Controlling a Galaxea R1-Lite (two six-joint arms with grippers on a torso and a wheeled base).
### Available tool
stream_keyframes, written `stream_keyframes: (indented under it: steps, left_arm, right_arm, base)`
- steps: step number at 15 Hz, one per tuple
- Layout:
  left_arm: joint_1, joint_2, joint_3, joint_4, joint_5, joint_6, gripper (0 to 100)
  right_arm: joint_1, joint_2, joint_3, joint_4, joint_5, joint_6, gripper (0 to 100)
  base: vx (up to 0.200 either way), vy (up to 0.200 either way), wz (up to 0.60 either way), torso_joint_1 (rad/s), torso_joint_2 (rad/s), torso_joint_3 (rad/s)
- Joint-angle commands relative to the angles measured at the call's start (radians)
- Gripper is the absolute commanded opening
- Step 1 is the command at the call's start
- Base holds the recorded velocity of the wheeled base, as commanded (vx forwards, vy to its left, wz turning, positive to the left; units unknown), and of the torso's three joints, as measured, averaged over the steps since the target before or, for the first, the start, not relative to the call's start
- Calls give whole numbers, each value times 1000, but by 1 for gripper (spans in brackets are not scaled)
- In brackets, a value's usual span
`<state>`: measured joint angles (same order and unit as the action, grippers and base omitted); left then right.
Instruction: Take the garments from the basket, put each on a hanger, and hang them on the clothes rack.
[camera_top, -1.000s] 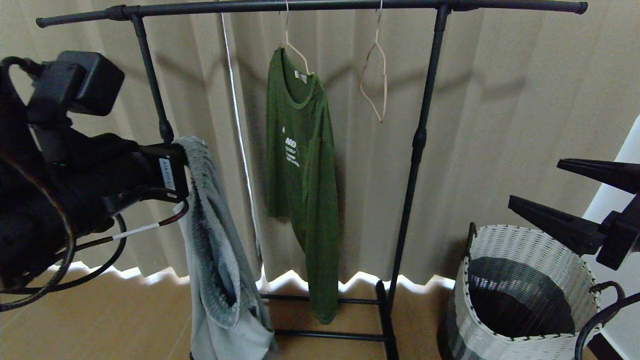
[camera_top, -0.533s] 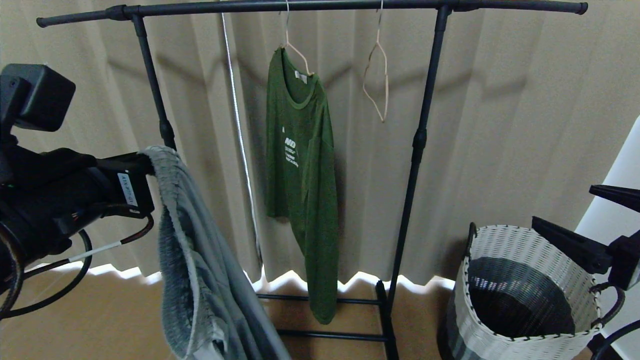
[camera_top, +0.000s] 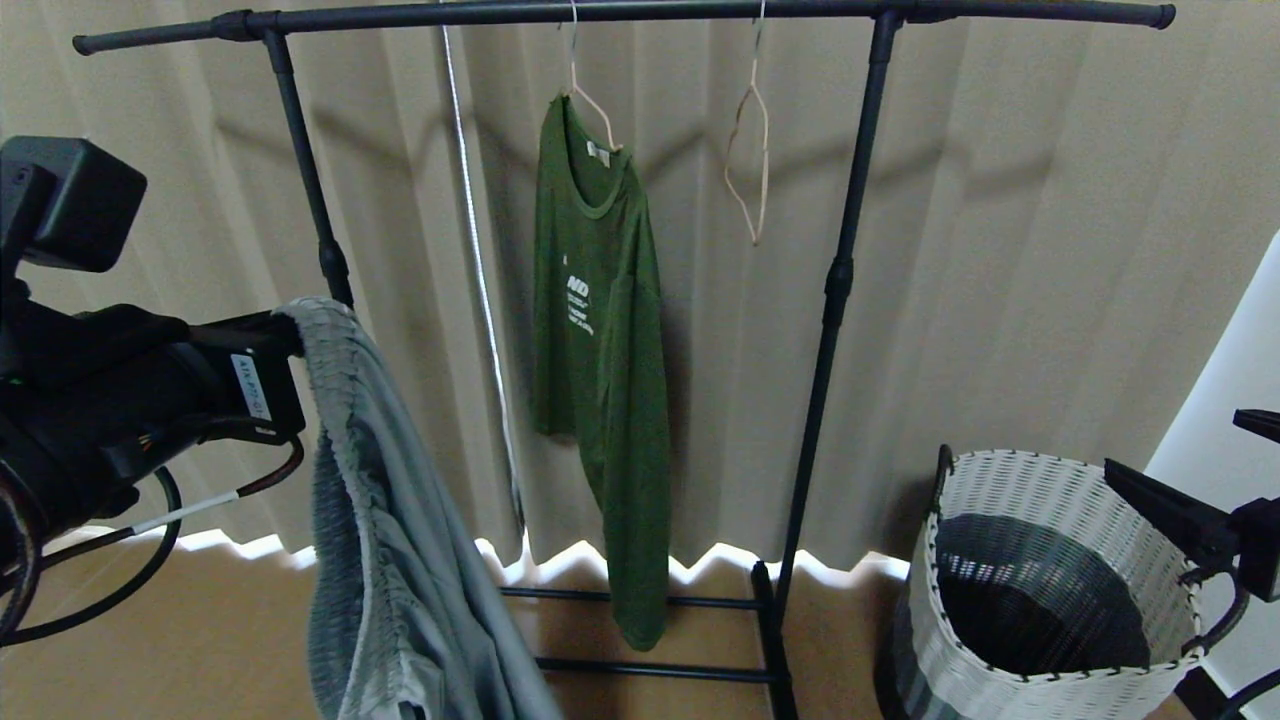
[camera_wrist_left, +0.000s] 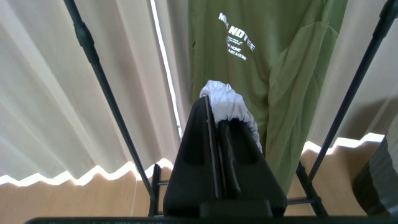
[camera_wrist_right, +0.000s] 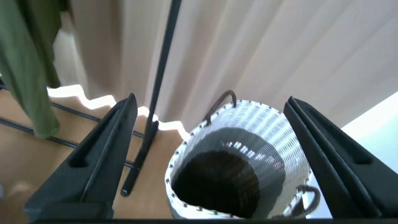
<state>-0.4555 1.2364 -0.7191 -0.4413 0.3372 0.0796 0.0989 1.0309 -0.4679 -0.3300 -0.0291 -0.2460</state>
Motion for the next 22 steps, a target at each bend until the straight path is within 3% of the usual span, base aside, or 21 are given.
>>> stream_keyframes:
  steps: [1, 6, 22]
  left_arm:
    - [0, -2, 1, -1, 0, 0, 0]
    - [1, -6, 0, -1, 0, -1, 0]
    - [15, -20, 0, -1, -1, 0, 0]
  right_arm:
    - [-8, 11, 5, -3, -3, -1, 100]
    - [-35, 11, 14, -1, -3, -50, 100]
    - [-38, 3, 49, -3, -8, -52, 100]
  base:
    - [0, 0, 0, 0, 0, 0]
    - [0, 0, 0, 0, 0, 0]
    - [0, 0, 0, 0, 0, 0]
